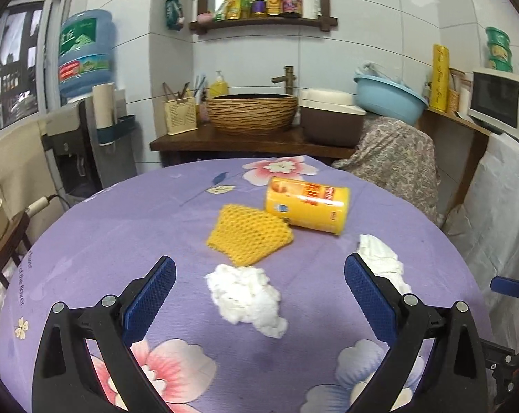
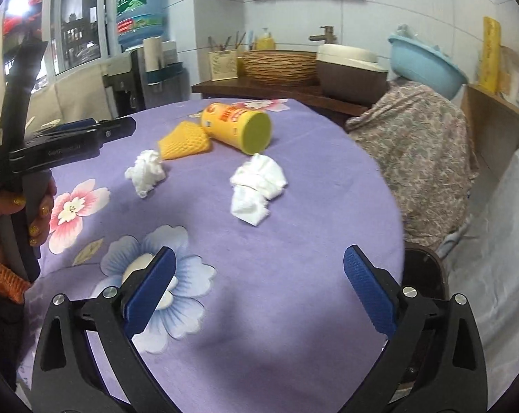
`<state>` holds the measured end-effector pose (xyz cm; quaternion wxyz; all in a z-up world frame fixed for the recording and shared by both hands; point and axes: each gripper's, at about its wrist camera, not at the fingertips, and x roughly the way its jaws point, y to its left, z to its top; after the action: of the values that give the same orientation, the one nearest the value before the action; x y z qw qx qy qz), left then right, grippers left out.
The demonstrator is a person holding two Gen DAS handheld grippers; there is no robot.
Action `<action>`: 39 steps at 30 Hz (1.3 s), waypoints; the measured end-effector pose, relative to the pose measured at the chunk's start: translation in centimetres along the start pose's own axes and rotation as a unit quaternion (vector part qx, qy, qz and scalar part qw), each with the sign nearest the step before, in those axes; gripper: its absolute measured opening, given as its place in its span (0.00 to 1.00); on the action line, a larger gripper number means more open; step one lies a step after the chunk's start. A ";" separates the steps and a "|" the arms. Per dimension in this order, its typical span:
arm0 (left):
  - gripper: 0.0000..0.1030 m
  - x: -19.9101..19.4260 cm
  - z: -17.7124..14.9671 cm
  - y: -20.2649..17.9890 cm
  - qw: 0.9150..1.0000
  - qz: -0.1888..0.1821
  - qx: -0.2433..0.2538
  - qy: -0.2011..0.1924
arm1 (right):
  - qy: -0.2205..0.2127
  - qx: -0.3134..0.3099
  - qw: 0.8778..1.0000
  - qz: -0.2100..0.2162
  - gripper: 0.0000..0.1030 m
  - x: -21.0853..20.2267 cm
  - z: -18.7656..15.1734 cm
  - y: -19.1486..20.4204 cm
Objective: Collect trash
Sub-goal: 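Move back to the table and grasp a white tissue with the right gripper, then grasp the other white tissue with the left gripper while the right holds its tissue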
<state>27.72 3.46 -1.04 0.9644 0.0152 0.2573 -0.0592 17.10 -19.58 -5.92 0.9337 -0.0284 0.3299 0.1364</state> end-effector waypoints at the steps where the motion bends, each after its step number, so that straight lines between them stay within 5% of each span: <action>1: 0.94 0.0 0.0 0.5 1.000 0.009 -0.003 -0.001 | 0.005 0.001 1.000 0.008 0.94 0.5 0.5 0.3; 8: 0.94 0.8 -0.7 3.1 0.994 0.104 -0.006 0.015 | 0.038 0.014 0.998 0.044 0.94 4.4 3.5 2.0; 19: 0.94 2.3 -1.5 3.2 0.997 0.027 -0.038 0.058 | 0.102 0.023 0.994 -0.006 0.94 11.8 5.9 0.8; 24: 0.94 3.0 -2.0 2.0 0.997 0.020 -0.022 0.069 | 0.130 0.019 0.991 -0.008 0.62 14.2 5.8 0.6; 30: 0.94 5.0 -2.8 0.3 0.995 0.027 0.019 0.097 | 0.115 0.000 0.993 -0.013 0.33 13.7 5.3 1.0; 39: 0.89 6.9 -2.7 -0.1 0.992 0.027 0.017 0.123 | 0.089 -0.013 0.996 -0.008 0.24 10.8 4.4 1.2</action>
<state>32.33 2.81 -6.87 0.9263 0.0462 0.3723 -0.0350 27.49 -15.20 -9.20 0.9013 -0.0551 0.4096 0.1299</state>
